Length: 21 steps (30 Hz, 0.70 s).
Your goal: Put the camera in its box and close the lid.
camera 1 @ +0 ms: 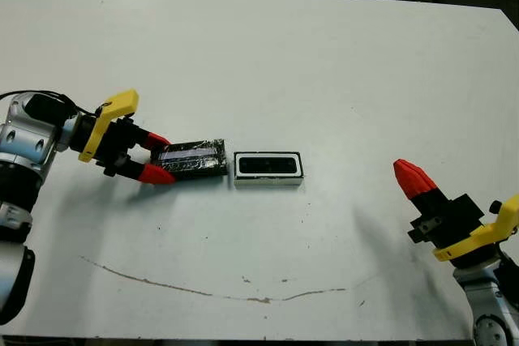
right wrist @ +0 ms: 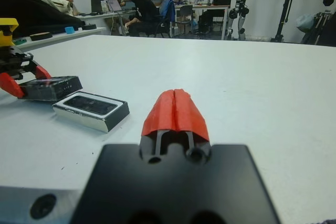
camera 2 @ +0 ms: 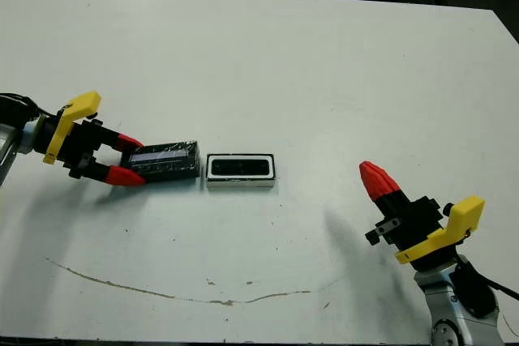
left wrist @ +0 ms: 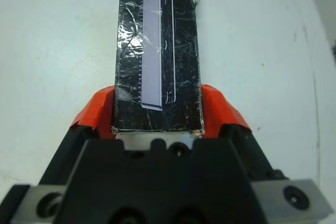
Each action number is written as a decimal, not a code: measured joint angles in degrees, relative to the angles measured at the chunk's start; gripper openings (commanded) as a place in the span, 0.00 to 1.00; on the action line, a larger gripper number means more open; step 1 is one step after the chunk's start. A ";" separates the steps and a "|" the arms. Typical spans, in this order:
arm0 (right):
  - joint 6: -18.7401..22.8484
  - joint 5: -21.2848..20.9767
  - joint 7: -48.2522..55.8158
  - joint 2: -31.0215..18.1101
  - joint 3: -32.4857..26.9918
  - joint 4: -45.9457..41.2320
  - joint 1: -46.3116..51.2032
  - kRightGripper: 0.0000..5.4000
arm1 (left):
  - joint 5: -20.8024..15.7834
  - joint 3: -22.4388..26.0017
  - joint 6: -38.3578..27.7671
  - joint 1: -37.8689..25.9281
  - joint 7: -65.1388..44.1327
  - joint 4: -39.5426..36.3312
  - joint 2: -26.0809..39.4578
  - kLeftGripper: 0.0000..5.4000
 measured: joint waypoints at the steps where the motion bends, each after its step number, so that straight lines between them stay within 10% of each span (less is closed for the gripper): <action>1: 0.00 -0.03 -0.01 0.00 0.00 0.00 -0.01 0.00 | -0.65 0.46 0.62 0.22 -0.10 0.39 -0.05 0.59; 21: 0.13 -0.56 -0.19 0.01 0.84 0.01 -0.01 0.00 | -7.81 6.51 11.28 5.21 4.43 -12.47 -3.28 0.59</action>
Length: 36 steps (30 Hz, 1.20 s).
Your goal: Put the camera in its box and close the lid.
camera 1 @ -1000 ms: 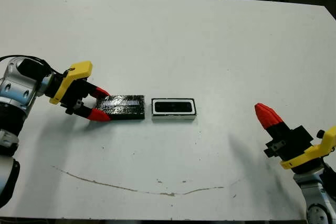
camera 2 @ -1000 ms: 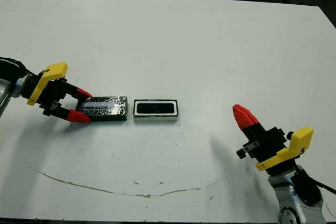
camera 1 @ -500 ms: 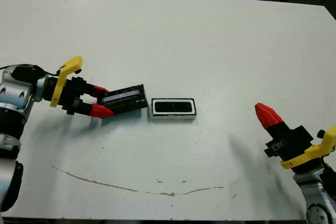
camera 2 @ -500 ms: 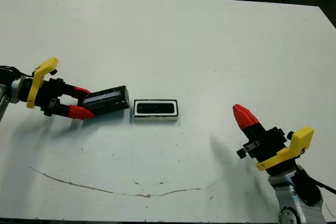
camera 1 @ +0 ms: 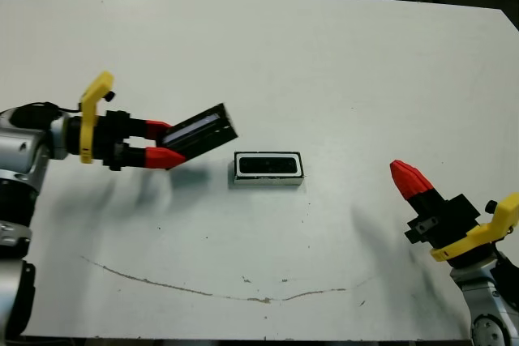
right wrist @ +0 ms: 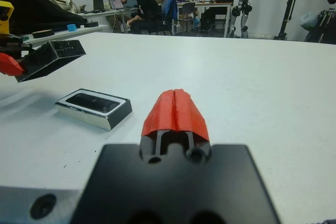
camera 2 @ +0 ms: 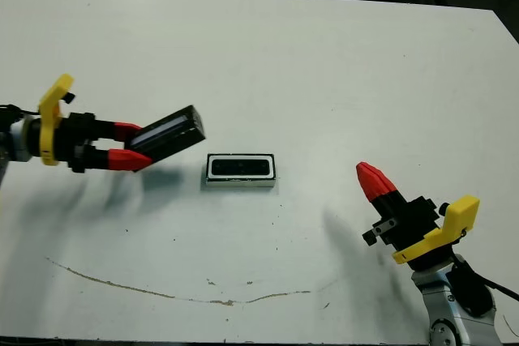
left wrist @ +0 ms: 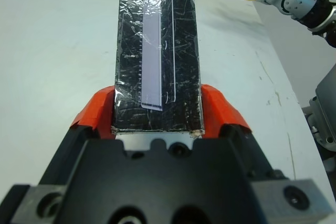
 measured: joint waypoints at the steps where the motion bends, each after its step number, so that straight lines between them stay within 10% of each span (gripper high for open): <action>1: 0.00 -0.01 -0.03 0.00 0.00 0.00 0.02 0.00 | 0.07 -0.43 0.36 0.00 0.34 -0.32 -0.32 0.59; 36: -0.06 0.48 -0.01 0.01 0.03 0.09 0.32 0.00 | 8.16 -9.01 -7.09 -1.41 5.65 -0.14 -6.89 0.59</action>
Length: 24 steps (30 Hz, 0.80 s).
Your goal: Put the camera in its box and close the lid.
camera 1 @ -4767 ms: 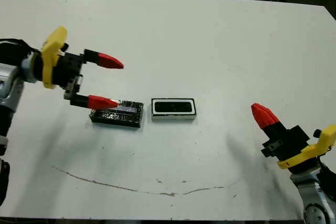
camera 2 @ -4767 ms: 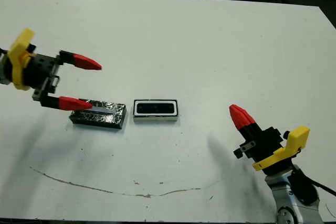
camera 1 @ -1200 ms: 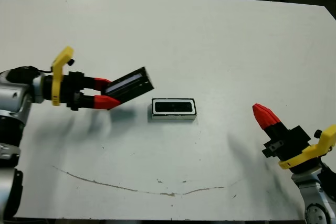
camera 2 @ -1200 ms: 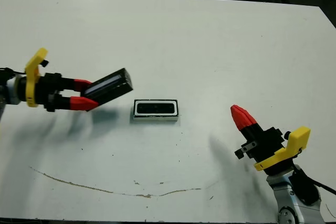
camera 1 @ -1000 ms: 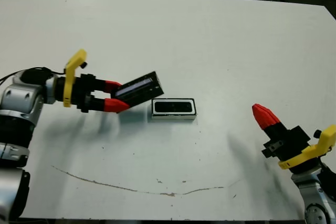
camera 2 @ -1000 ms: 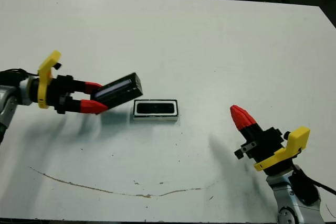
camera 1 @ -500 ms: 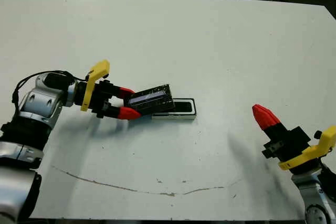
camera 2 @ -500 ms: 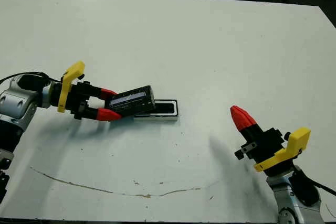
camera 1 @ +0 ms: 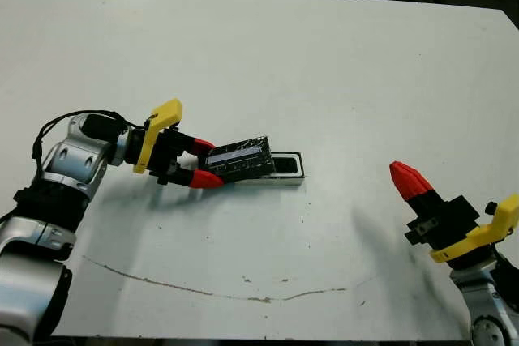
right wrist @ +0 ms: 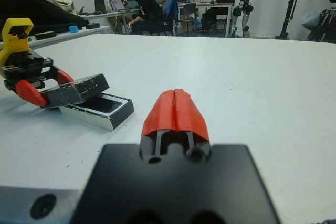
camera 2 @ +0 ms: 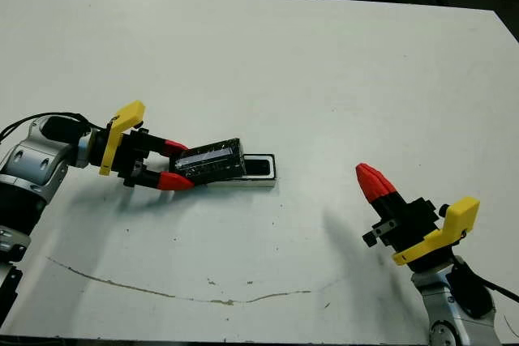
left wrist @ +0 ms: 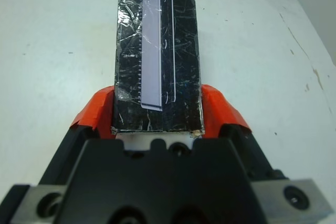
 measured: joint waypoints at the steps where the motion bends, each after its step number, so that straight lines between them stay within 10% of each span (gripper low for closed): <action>1: 0.00 0.00 -0.01 0.00 0.00 0.00 0.00 0.00 | 0.05 -0.07 -0.08 -0.14 0.05 0.16 -0.43 0.59; 24: 0.09 0.60 -0.30 0.00 -0.01 -0.18 0.05 0.00 | 3.59 -3.48 -4.78 -4.46 2.27 6.70 -8.03 0.59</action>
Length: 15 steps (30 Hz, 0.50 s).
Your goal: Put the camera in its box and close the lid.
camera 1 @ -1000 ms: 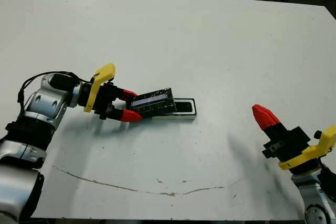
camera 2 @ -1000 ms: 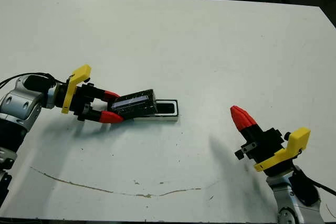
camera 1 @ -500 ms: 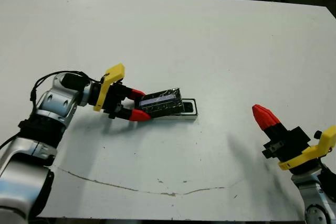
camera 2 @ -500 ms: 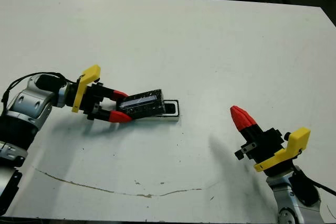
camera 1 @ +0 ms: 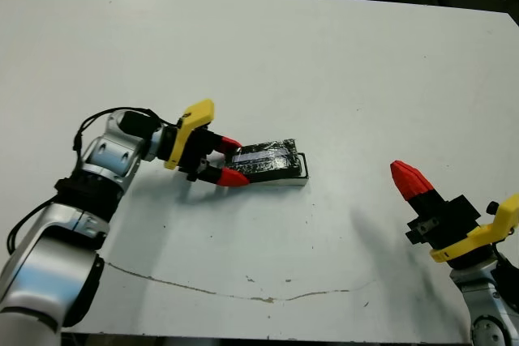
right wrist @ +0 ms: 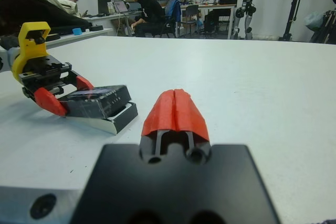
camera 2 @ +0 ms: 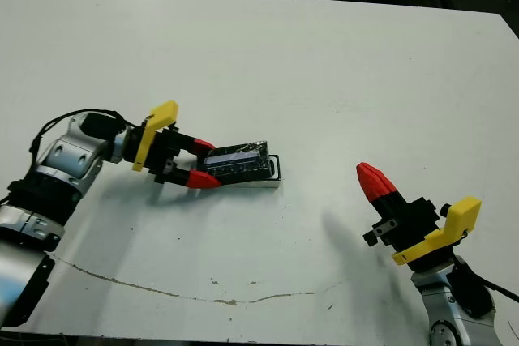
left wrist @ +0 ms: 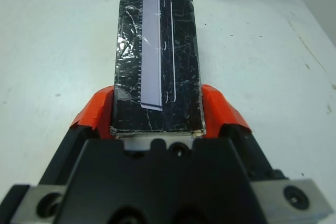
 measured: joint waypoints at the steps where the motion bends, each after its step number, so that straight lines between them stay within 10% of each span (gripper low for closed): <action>1: -0.01 -0.12 -0.11 0.00 -0.01 0.00 0.00 0.00 | 0.18 -0.10 -0.85 -0.13 0.03 0.58 -0.30 0.59; 15: 0.00 0.02 -0.13 -0.09 -0.15 -0.03 -0.04 0.00 | 0.84 -0.99 -4.99 -2.99 -0.05 8.37 -4.07 0.59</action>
